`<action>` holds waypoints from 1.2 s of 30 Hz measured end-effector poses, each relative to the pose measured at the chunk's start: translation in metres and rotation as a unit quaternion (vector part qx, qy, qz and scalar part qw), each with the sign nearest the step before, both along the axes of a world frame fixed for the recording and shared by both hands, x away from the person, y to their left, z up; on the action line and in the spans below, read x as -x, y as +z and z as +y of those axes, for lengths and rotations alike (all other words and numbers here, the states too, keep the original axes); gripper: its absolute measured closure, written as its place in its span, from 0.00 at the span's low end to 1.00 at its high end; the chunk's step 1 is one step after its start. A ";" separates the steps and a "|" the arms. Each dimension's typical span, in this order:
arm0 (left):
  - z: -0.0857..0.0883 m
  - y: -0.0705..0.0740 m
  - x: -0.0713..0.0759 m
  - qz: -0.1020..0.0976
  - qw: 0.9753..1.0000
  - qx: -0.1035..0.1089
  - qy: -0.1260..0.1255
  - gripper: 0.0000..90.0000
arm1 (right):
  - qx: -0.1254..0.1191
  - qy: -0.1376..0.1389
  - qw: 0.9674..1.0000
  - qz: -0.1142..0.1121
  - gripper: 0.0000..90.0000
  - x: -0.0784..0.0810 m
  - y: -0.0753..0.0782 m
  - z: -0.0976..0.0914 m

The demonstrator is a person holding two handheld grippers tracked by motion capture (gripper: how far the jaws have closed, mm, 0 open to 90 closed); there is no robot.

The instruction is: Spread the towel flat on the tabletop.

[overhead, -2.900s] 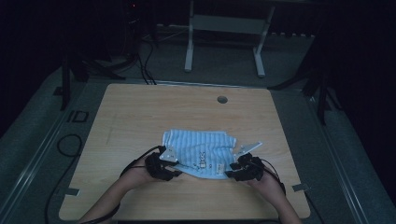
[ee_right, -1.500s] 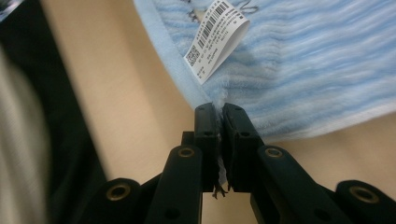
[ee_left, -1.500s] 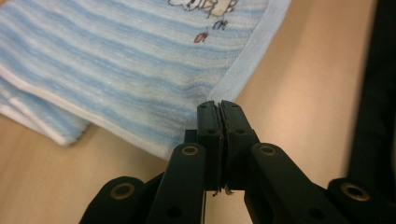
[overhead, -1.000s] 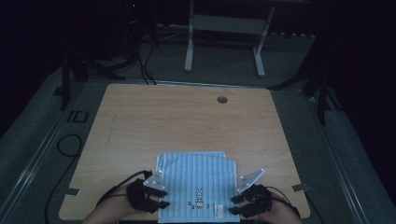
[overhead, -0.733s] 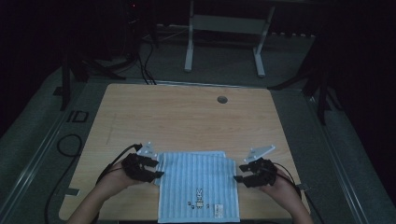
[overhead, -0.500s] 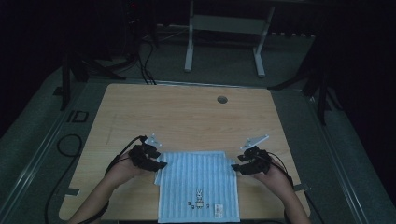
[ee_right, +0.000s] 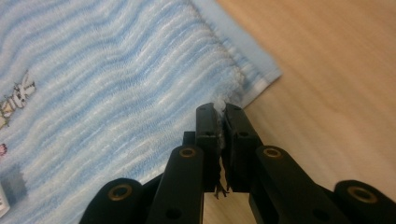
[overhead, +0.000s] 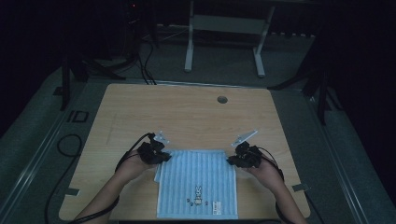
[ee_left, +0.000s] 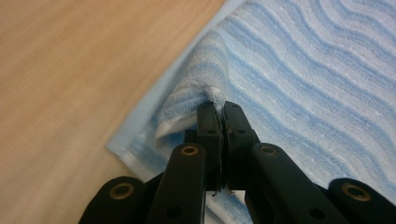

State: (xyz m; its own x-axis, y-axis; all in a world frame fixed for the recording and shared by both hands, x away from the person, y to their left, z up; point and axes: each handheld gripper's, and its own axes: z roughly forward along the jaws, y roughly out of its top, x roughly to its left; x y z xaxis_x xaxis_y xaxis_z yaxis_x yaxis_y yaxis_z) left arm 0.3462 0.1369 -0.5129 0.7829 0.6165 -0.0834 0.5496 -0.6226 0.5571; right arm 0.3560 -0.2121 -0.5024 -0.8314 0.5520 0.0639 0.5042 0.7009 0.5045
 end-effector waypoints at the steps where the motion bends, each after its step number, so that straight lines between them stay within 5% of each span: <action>1: 0.000 0.000 0.000 0.000 1.000 0.000 0.000 0.98 | 0.000 0.000 1.000 0.000 0.95 0.000 0.000 0.000; 5: 0.002 0.016 0.007 -0.025 1.000 0.018 -0.003 0.99 | -0.005 -0.007 1.000 -0.021 0.95 0.003 0.014 -0.004; 8: 0.007 0.038 0.027 -0.061 0.998 0.028 -0.009 0.98 | -0.031 0.004 0.998 -0.052 0.94 0.015 0.037 -0.011; 12: 0.012 0.049 0.053 -0.057 0.997 0.039 -0.030 0.98 | -0.047 0.015 0.996 -0.070 0.94 0.033 0.051 -0.015; 14: 0.011 0.046 0.076 -0.050 0.997 0.017 -0.051 0.98 | -0.050 0.034 0.995 -0.076 0.94 0.058 0.055 -0.015; 15: 0.011 0.046 0.076 -0.050 0.997 0.017 -0.051 0.98 | -0.050 0.034 0.995 -0.076 0.94 0.058 0.055 -0.015; 18: 0.009 0.031 0.096 -0.018 0.997 -0.002 -0.070 0.98 | -0.048 0.046 0.996 -0.054 0.94 0.081 0.041 -0.013; 22: 0.005 0.008 0.103 0.019 0.996 -0.014 -0.082 0.98 | -0.021 0.057 0.998 -0.020 0.94 0.093 0.017 -0.007; 26: 0.004 -0.011 0.100 0.034 0.997 -0.020 -0.071 0.97 | -0.003 0.055 0.998 0.004 0.94 0.094 -0.005 -0.003; 31: 0.006 -0.015 0.095 0.062 0.994 -0.006 -0.086 0.89 | 0.012 0.059 0.998 0.029 0.87 0.092 -0.022 0.002; 33: 0.012 -0.006 0.092 0.055 0.995 -0.004 -0.084 0.82 | 0.002 0.059 0.998 0.027 0.78 0.090 -0.014 0.001; 34: 0.015 0.000 0.089 0.050 0.996 -0.002 -0.079 0.71 | -0.004 0.061 0.998 0.023 0.74 0.088 -0.009 -0.001; 36: 0.027 0.018 0.075 0.020 0.999 0.007 -0.048 0.66 | -0.042 0.042 0.998 -0.008 0.67 0.076 0.018 -0.010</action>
